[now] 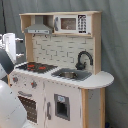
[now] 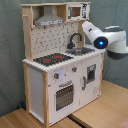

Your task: Play with the kitchen

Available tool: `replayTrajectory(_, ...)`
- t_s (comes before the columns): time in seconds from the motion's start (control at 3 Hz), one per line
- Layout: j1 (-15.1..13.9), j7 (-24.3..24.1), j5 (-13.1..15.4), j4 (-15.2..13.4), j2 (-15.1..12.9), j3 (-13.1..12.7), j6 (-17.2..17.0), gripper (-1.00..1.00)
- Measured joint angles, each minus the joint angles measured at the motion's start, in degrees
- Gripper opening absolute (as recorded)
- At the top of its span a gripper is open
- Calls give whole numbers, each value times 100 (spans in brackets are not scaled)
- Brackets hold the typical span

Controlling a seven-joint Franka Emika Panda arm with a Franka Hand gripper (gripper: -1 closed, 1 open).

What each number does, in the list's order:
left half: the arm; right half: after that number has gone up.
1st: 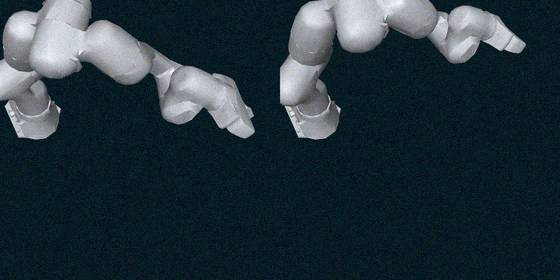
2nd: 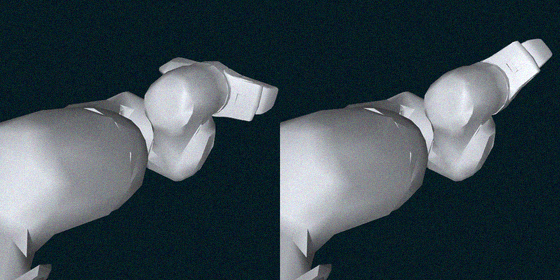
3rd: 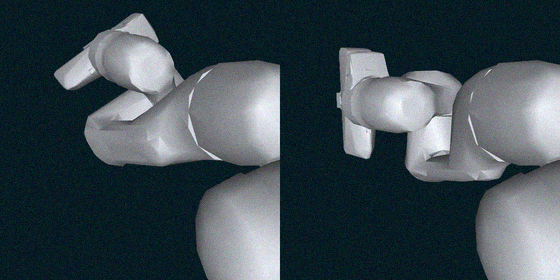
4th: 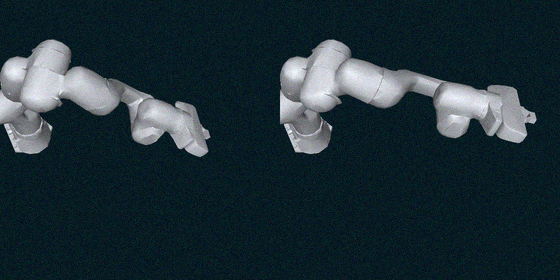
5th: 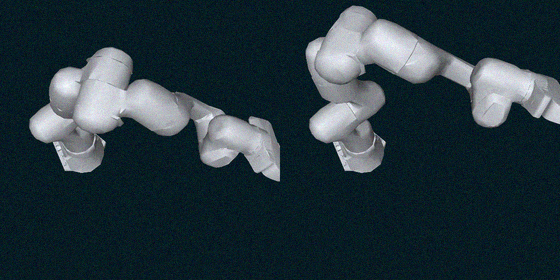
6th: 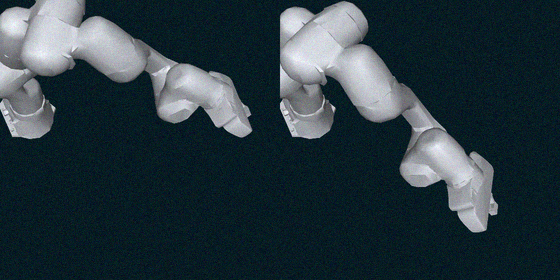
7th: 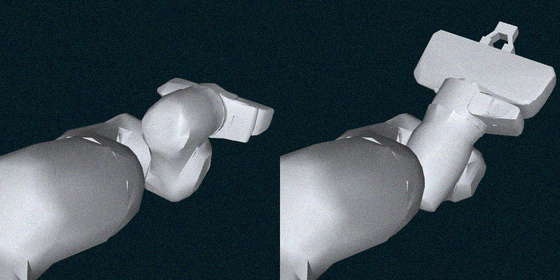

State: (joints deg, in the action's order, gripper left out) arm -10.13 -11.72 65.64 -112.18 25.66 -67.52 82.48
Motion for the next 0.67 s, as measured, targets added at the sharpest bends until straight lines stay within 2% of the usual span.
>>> replayTrajectory(0.67, -141, -956, -118, 614, -642, 52, 63, 100)
